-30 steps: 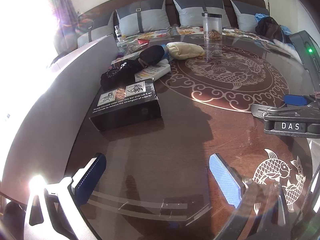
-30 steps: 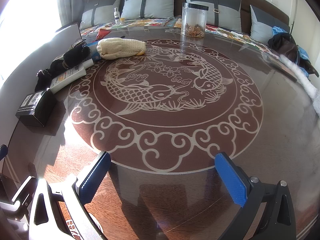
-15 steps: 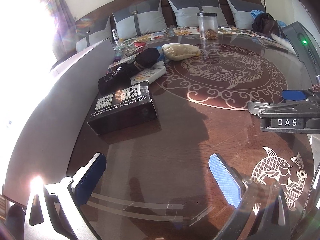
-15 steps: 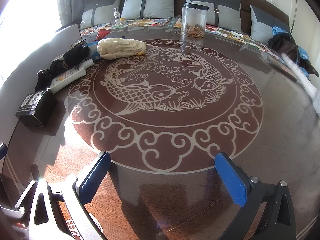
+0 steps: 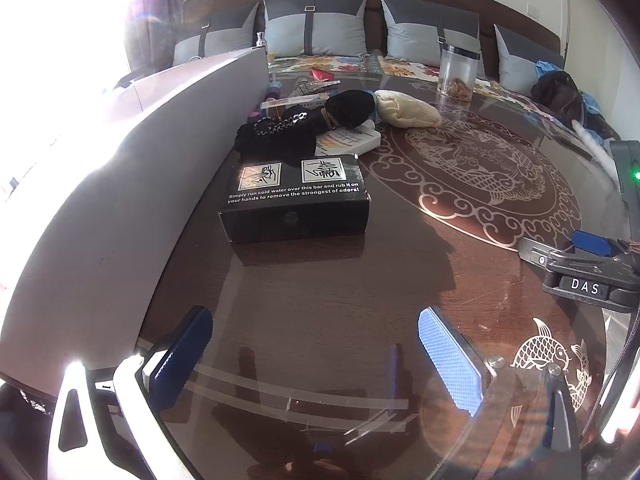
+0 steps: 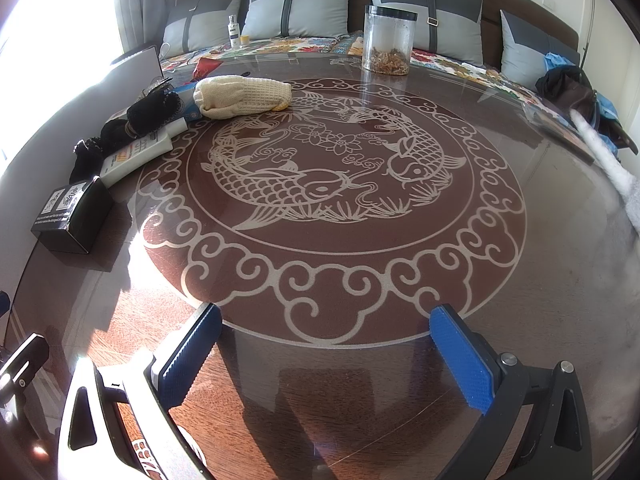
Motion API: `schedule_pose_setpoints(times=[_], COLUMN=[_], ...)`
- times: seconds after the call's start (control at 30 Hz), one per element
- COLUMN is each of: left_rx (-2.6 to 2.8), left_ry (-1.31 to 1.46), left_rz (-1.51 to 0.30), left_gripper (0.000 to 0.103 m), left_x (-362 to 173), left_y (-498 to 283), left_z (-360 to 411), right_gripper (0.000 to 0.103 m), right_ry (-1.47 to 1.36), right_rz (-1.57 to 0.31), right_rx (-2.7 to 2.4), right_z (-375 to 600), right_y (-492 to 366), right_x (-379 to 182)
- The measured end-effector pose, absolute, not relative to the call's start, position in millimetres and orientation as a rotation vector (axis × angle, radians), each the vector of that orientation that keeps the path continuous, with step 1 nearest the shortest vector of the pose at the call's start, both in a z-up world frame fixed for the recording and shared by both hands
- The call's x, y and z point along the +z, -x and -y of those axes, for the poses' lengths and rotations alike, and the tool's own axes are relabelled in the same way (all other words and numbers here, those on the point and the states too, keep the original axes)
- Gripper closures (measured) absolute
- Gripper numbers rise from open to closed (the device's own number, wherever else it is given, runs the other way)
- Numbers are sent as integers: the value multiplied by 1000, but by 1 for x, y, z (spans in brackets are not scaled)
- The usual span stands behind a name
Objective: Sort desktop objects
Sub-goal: 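Move the right tool forward over the table toward the cream knitted glove, then lower the left tool onto the black soap-bar box and grasp it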
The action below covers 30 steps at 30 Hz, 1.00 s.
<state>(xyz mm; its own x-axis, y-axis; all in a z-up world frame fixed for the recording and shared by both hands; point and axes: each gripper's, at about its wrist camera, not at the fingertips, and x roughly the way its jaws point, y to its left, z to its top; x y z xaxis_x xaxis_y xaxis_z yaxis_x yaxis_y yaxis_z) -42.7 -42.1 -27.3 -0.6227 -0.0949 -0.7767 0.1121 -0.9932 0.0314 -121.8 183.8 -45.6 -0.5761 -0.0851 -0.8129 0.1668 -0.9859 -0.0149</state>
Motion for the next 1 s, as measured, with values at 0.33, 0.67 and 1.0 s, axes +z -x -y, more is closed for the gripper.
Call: schedule_pose_setpoints(times=[0.33, 0.67, 1.0], left_rx=[-2615, -2278, -2370], left_ry=[-1267, -1371, -1330], left_rz=[59, -28, -37], left_gripper=[0, 0, 0], left_x=[5, -31, -21], left_y=[157, 198, 102], left_z=[43, 54, 61], right_gripper=[0, 0, 0], right_ry=[-1368, -1368, -1367], right_rz=[-135, -135, -135], right_rx=[-2666, -2666, -2666], right_z=[-184, -184, -184], right_y=[122, 121, 121], right_x=[-46, -45, -45])
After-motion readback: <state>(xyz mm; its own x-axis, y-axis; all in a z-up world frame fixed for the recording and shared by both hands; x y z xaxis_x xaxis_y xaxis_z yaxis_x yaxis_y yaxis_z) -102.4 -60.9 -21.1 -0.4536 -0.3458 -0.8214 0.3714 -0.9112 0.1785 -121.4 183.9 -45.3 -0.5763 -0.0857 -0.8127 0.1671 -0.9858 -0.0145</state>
